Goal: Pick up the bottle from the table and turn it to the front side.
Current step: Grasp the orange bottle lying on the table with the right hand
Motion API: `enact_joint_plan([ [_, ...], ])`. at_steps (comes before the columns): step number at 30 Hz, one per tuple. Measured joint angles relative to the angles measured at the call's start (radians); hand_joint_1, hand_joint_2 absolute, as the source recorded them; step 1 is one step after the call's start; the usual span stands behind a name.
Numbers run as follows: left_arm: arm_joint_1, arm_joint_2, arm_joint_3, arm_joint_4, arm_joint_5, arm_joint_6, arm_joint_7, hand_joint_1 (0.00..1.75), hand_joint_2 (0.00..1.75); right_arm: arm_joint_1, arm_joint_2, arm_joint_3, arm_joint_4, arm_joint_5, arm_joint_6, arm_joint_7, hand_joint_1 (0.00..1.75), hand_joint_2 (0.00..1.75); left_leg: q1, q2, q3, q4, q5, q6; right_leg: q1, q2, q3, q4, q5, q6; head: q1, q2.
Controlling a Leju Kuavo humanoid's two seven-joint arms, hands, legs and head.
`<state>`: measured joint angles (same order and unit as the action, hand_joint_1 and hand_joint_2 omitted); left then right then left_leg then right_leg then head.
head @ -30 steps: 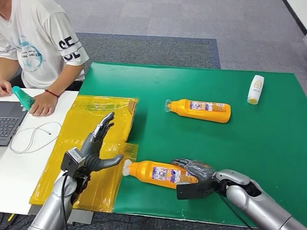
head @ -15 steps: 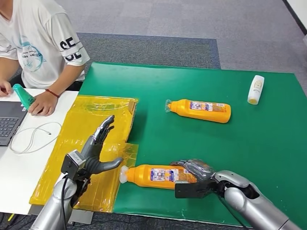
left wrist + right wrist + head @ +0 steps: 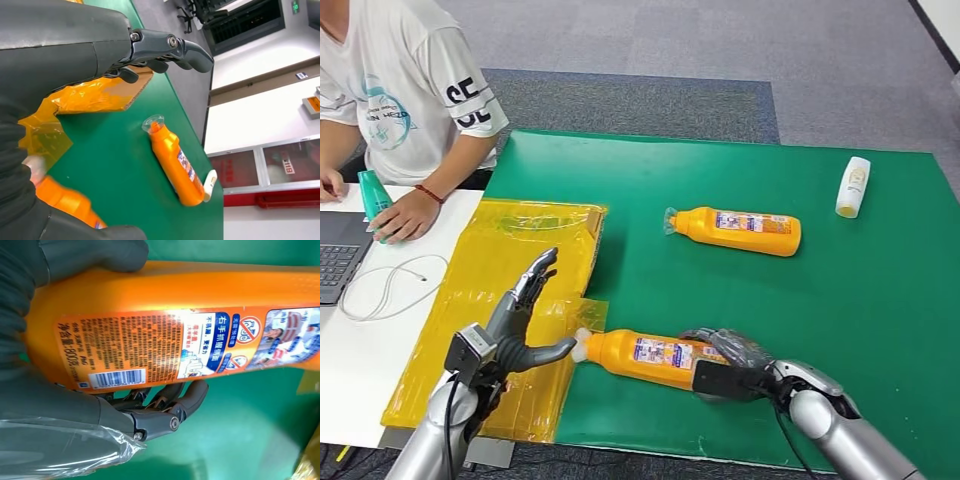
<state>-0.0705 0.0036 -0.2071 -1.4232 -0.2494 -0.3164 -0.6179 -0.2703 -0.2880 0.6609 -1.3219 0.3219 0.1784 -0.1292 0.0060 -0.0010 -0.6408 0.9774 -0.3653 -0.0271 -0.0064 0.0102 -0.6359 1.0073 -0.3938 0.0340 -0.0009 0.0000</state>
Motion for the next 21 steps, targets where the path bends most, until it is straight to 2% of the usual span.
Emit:
enact_joint_plan([
  [9,0.009,0.004,-0.016,-0.022,-0.007,-0.001,0.003,0.0,1.75,0.06,0.078,-0.196,0.071,-0.167,0.045,-0.11,1.75,1.75,0.0,0.0,-0.001,0.0,0.0,0.0,0.0,0.0,0.0,0.0,0.0,0.0,0.0,0.0],
  [15,0.013,0.007,-0.025,-0.029,-0.008,0.0,0.006,0.0,1.75,0.081,0.126,-0.289,0.084,-0.175,0.061,-0.123,1.75,1.75,0.0,0.0,-0.001,0.0,0.0,0.0,0.0,0.0,-0.001,0.0,0.0,0.0,0.0,0.0],
  [21,0.013,0.009,-0.028,-0.029,-0.008,0.0,0.012,0.0,1.75,0.082,0.146,-0.32,0.092,-0.147,0.075,-0.127,1.75,1.75,0.0,0.0,-0.001,0.0,0.0,0.0,0.0,0.0,-0.001,0.0,0.0,0.0,0.0,0.0],
])
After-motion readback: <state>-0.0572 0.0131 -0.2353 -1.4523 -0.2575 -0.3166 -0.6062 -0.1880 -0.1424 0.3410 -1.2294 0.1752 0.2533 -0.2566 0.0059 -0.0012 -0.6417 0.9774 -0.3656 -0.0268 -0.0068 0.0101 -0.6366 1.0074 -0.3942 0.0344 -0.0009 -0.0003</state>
